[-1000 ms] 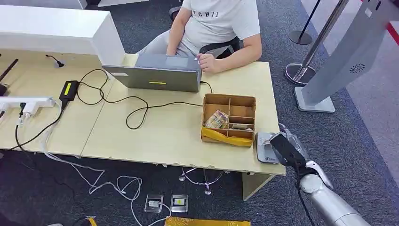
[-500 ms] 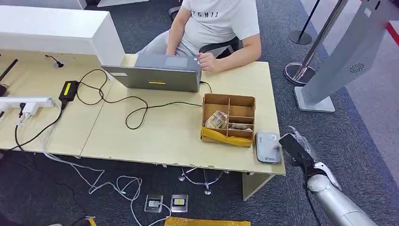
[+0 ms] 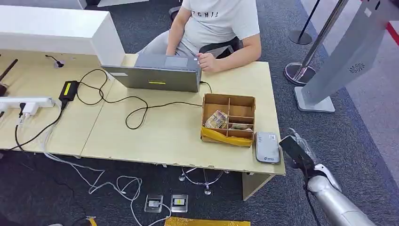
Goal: Pass the card to the sensor for recognition and then transmit it.
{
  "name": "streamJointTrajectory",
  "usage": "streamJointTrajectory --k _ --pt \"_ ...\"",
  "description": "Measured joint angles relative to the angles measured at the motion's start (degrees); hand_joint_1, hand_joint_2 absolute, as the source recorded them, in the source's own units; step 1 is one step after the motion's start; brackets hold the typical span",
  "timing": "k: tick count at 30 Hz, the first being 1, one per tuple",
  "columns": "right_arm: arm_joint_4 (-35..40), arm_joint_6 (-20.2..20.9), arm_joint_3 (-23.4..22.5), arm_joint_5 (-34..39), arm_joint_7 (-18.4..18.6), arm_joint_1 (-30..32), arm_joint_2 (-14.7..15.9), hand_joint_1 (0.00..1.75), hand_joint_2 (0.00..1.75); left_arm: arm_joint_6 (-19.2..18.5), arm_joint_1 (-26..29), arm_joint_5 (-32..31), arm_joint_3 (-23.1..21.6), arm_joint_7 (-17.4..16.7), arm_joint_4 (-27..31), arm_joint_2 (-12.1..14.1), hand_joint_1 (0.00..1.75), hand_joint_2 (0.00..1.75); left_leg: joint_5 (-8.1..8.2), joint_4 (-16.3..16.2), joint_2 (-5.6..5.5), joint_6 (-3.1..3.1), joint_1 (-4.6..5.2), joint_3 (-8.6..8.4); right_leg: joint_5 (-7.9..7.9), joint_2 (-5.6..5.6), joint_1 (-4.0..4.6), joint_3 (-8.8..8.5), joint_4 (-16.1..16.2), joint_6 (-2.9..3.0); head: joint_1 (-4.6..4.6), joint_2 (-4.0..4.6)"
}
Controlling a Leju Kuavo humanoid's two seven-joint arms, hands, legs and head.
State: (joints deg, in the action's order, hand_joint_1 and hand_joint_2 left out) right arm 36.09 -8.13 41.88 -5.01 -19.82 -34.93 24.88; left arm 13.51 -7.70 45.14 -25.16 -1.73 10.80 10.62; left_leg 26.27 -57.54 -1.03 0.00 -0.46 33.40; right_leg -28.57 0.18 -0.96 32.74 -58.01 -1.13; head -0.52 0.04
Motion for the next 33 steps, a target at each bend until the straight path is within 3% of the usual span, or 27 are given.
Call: streamJointTrajectory --k 7,20,33 --pt "0.5 1.97 -1.38 2.58 0.19 -6.61 -0.79 1.75 1.75 -0.55 -0.61 0.11 -0.83 0.37 0.0 -0.02 0.0 0.0 -0.02 0.0 0.01 -0.01 0.01 0.01 0.04 -0.01 -0.01 0.03 -0.01 0.03 0.0 -0.02" --pt "2.08 1.36 -4.33 0.92 1.09 -22.45 -1.71 1.75 1.75 -3.21 -1.93 -0.64 -2.54 0.59 0.0 0.17 0.0 0.0 -0.04 -0.01 0.01 -0.02 0.0 0.01 0.05 -0.01 0.0 0.03 -0.02 0.03 0.0 -0.02" --pt "1.75 1.9 -4.28 -0.94 0.48 -24.86 -5.25 1.75 1.75 -3.37 -2.15 -0.61 -3.96 0.59 0.0 0.13 0.0 0.0 -0.04 -0.01 0.01 -0.02 0.0 0.01 0.05 -0.01 0.01 0.03 -0.02 0.03 0.02 -0.02"
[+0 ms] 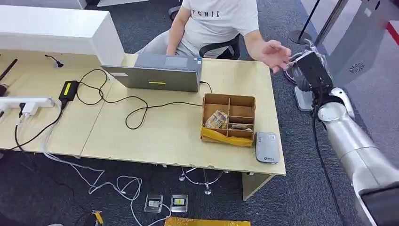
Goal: Pass the card to the sensor for recognition and then transmit it.
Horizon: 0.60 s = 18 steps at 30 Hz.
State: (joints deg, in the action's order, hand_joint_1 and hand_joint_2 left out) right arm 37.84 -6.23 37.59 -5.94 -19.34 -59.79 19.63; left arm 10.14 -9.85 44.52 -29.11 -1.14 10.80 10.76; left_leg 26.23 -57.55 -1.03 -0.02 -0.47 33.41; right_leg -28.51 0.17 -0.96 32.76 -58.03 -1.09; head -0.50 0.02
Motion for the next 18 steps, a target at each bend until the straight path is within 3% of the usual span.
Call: streamJointTrajectory --k 8,16,18 --pt "-1.86 -0.02 0.09 -1.1 -0.57 0.07 -2.87 1.75 1.75 -0.02 -0.13 -0.41 -1.03 0.0 0.0 -0.15 0.0 0.0 0.0 0.0 0.0 0.0 0.0 0.0 0.0 0.0 0.0 0.02 0.0 0.0 -0.02 0.0" --pt "-2.89 -0.04 0.09 -1.71 -0.41 1.2 -3.46 1.75 1.75 -0.02 -0.25 -0.63 -1.81 0.0 0.0 -0.15 0.0 0.0 0.0 -0.01 0.0 0.0 0.0 0.0 0.0 0.0 0.0 0.02 0.01 0.0 0.0 0.0" --pt "-3.06 -0.13 0.09 -1.95 0.05 1.39 -3.52 0.0 1.75 -0.02 -0.25 -0.61 -1.9 0.0 0.0 -0.15 0.0 0.0 0.0 -0.01 0.0 0.0 0.0 0.0 0.0 0.01 0.0 0.02 0.01 0.0 -0.02 0.0"
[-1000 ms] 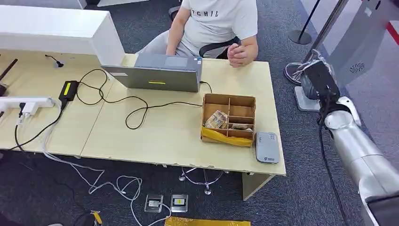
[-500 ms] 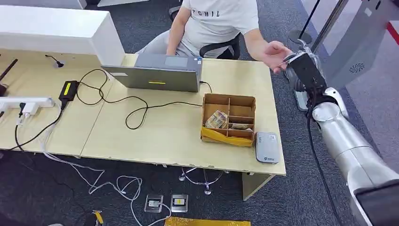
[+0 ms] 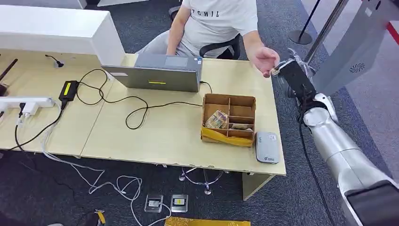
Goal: Pass the card to the sensor for recognition and then transmit it.
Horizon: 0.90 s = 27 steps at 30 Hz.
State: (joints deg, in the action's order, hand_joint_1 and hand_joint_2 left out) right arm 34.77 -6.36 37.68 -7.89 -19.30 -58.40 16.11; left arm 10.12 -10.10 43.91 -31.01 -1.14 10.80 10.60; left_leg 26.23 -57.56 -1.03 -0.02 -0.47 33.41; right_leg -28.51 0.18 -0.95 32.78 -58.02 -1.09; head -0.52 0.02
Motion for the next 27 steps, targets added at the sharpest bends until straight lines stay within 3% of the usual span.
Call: streamJointTrajectory --k 3,4,20,21,27 --pt "-0.04 -0.77 -0.02 -0.64 0.68 0.49 -0.04 0.0 1.75 0.0 0.0 0.18 -0.48 0.0 0.0 0.0 0.0 0.0 0.0 0.0 0.0 0.0 0.0 0.0 0.0 -0.01 0.0 0.01 0.0 0.0 0.0 0.0" --pt "-0.04 -1.1 -0.02 -0.9 0.76 0.65 -0.04 0.0 0.0 0.0 0.0 0.17 -0.55 0.0 0.0 0.0 0.0 0.0 0.0 0.0 0.0 0.0 0.0 0.0 0.0 -0.01 0.0 0.01 0.0 0.0 0.0 0.0" --pt "-0.13 -1.97 -0.02 -2.19 0.57 1.61 -0.13 0.0 0.0 -0.5 -0.36 0.39 -1.31 0.0 0.02 0.0 0.0 0.0 0.0 0.0 0.01 0.0 0.0 0.0 0.0 -0.02 0.0 0.01 0.0 0.0 0.0 0.0" --pt "-0.13 -1.99 -0.02 -2.36 0.48 1.62 -0.13 0.0 1.75 -0.52 -0.39 0.46 -1.33 0.0 0.0 0.0 0.0 0.0 0.0 0.0 0.01 0.0 0.0 0.0 0.0 -0.02 0.0 0.01 0.0 0.0 0.0 0.02" --pt "0.41 -1.69 -0.15 -2.97 0.22 1.91 -0.13 0.0 1.75 -0.46 -0.55 1.33 -1.73 0.0 0.0 0.0 0.0 0.0 0.0 0.0 0.01 0.0 0.0 -0.01 0.0 -0.02 0.0 0.01 0.0 0.0 0.0 0.0"
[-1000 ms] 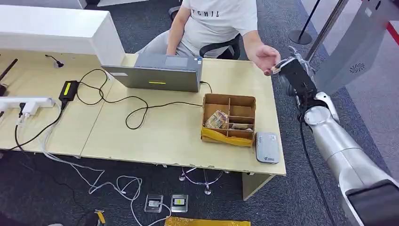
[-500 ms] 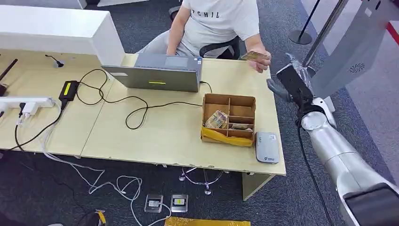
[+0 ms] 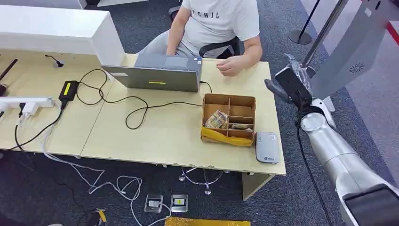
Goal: Pass the card to the sensor for recognition and then transmit it.
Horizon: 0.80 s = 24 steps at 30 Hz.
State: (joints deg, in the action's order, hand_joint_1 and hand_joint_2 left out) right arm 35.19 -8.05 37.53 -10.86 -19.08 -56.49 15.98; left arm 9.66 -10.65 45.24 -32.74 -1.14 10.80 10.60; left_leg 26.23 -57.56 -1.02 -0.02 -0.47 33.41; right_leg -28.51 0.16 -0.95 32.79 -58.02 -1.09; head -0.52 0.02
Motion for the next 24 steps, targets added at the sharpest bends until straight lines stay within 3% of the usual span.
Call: streamJointTrajectory --k 6,10,14,20,24 --pt "7.33 0.92 -0.02 -3.35 5.29 3.78 1.31 0.0 1.75 0.02 0.21 1.27 -0.15 0.0 0.0 0.04 0.0 0.0 0.0 0.0 -0.01 0.0 0.0 0.0 0.0 0.01 0.0 0.0 0.0 0.0 0.0 0.0" --pt "12.38 0.74 -0.02 -4.31 6.87 5.46 2.36 0.0 1.75 0.13 0.3 1.69 -0.17 0.0 0.0 0.18 0.0 0.0 0.01 0.0 0.0 0.0 0.0 0.0 0.0 -0.03 0.0 0.01 0.0 0.0 0.0 0.0" --pt "19.03 -1.24 0.04 -8.13 12.87 8.63 4.17 0.0 1.75 0.68 0.67 2.95 -0.2 0.0 0.0 0.17 0.0 0.0 0.01 0.0 0.0 0.0 0.0 -0.01 0.0 0.01 0.0 0.0 0.01 0.0 0.02 0.0" --pt "28.98 -1.98 0.06 -12.37 18.56 14.53 6.86 0.0 1.75 2.18 1.01 5.29 -0.2 0.28 0.0 0.2 0.0 0.0 0.02 0.0 0.01 0.0 0.0 -0.01 -0.01 0.0 0.0 0.0 0.02 0.01 0.02 0.0" --pt "33.12 -3.69 0.0 -14.76 19.15 18.9 7.67 0.0 1.75 3.65 1.45 6.65 -0.2 0.57 0.0 0.48 0.0 0.0 0.03 0.01 0.08 -0.01 0.0 0.0 -0.01 -0.02 0.0 0.02 0.02 0.01 0.0 0.0"
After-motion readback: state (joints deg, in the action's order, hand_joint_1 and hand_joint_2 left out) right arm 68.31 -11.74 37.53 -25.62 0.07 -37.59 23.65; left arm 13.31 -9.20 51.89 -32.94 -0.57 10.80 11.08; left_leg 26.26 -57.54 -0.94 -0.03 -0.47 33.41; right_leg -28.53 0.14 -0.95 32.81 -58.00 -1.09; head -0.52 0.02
